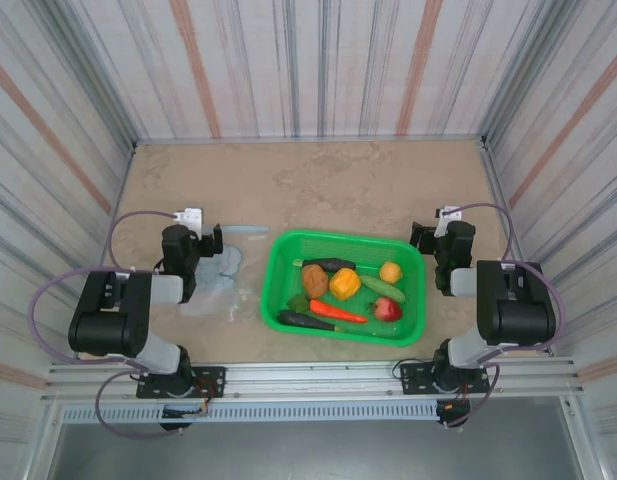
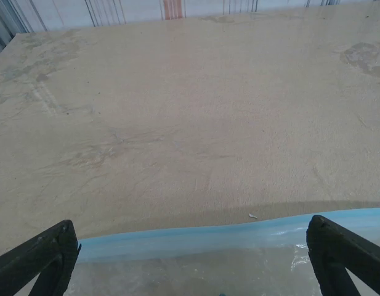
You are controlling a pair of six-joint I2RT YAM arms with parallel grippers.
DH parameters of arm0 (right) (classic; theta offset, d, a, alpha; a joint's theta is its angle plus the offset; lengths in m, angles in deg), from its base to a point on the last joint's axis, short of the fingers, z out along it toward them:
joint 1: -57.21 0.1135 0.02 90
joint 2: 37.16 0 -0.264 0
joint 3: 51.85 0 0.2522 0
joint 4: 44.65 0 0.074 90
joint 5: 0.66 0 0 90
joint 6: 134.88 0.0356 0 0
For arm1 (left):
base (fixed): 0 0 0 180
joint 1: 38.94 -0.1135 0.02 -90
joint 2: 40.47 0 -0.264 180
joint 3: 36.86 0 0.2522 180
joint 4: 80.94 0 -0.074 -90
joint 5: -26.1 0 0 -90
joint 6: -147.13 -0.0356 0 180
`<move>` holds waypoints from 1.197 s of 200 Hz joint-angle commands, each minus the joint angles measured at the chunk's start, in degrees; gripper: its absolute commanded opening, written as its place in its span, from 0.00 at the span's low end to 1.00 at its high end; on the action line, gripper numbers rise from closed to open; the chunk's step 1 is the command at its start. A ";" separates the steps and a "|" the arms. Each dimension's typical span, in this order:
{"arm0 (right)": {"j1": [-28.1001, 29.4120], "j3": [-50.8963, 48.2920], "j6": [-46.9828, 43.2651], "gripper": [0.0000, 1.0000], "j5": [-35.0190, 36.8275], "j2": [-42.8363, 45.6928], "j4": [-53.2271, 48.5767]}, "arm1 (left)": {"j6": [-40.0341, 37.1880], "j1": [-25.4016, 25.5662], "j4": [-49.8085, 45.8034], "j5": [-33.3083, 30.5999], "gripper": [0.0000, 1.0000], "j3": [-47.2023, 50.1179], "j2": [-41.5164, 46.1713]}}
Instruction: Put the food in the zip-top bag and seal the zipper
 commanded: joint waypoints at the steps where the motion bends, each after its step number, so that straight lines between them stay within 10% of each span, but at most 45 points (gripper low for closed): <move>1: 0.42 1.38 1.25 0.99 -0.86 -0.74 1.37 | -1.23 0.45 1.44 -1.46 0.99 -0.89 -0.49; 239: -0.14 0.94 1.75 0.99 -1.88 -0.60 2.07 | -0.21 -4.19 -0.86 10.54 0.99 -1.90 -0.34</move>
